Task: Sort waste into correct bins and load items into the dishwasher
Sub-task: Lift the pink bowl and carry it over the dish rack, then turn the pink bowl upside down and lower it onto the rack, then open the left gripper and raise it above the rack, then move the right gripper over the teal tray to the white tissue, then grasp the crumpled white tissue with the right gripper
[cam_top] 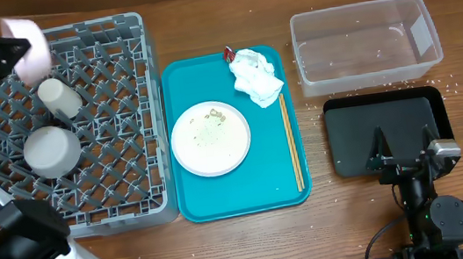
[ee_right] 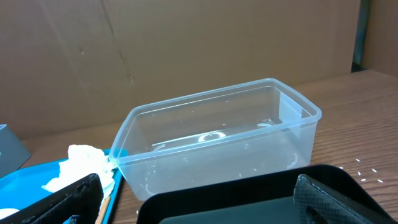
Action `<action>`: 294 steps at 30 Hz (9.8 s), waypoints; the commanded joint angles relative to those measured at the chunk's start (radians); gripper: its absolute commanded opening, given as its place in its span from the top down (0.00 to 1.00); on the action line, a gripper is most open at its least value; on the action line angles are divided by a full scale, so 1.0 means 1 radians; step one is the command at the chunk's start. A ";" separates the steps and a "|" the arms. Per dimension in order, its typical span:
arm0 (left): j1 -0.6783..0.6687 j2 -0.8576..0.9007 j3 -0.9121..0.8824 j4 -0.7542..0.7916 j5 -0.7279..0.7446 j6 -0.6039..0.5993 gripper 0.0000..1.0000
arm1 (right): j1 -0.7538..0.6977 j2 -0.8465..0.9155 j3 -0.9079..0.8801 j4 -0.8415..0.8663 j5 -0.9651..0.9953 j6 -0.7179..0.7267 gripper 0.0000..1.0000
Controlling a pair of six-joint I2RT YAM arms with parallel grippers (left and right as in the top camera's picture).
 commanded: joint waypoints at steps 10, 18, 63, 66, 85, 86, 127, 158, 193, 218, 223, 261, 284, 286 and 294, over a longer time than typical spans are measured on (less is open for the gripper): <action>0.069 0.250 -0.003 0.246 0.296 -0.103 0.96 | -0.003 -0.010 -0.010 0.006 0.009 -0.001 0.00; 0.135 0.386 -0.003 0.333 0.373 -0.174 0.96 | -0.003 -0.010 -0.011 0.006 0.009 -0.001 0.00; 0.327 0.476 0.198 -0.328 -0.100 -0.180 0.51 | -0.003 -0.010 -0.011 0.006 0.009 -0.001 0.00; 0.315 0.418 0.220 -0.309 -0.123 -0.188 0.61 | -0.003 -0.010 -0.011 0.006 0.009 -0.001 0.00; -0.005 0.310 0.234 0.098 -0.975 -0.514 0.96 | -0.003 -0.010 -0.011 0.006 0.009 -0.001 0.00; -0.019 0.311 0.233 0.106 -1.024 -0.528 0.96 | -0.003 -0.010 -0.011 0.006 0.009 -0.001 0.00; -0.022 0.132 0.234 -0.135 -1.171 -0.783 0.96 | -0.003 -0.010 -0.011 0.006 0.009 -0.001 0.00; -0.667 -0.238 -0.074 -0.323 -0.806 -0.464 0.00 | -0.003 -0.010 -0.011 0.006 0.009 -0.001 0.00; -0.694 -0.227 -0.250 -0.224 -0.948 -0.624 0.00 | -0.002 -0.010 0.001 0.584 -0.382 1.004 0.00; -0.547 -0.227 -0.250 -0.117 -1.223 -0.705 0.00 | 0.278 1.315 1.487 -0.473 -0.445 0.022 0.00; -0.547 -0.226 -0.250 -0.117 -1.223 -0.705 0.00 | 0.454 1.579 1.728 -0.720 0.012 -0.065 0.00; -0.547 -0.226 -0.250 -0.117 -1.223 -0.705 0.00 | 0.603 2.229 1.799 -0.723 0.163 -0.150 0.30; -0.547 -0.226 -0.250 -0.117 -1.223 -0.705 0.00 | 0.607 2.228 1.865 -0.778 0.212 -0.065 0.96; -0.547 -0.227 -0.250 -0.117 -1.223 -0.705 0.00 | 0.607 2.207 1.899 -0.813 0.212 -0.043 0.96; -0.547 -0.226 -0.250 -0.117 -1.223 -0.705 0.00 | 0.607 2.058 2.049 -1.043 0.142 0.028 0.96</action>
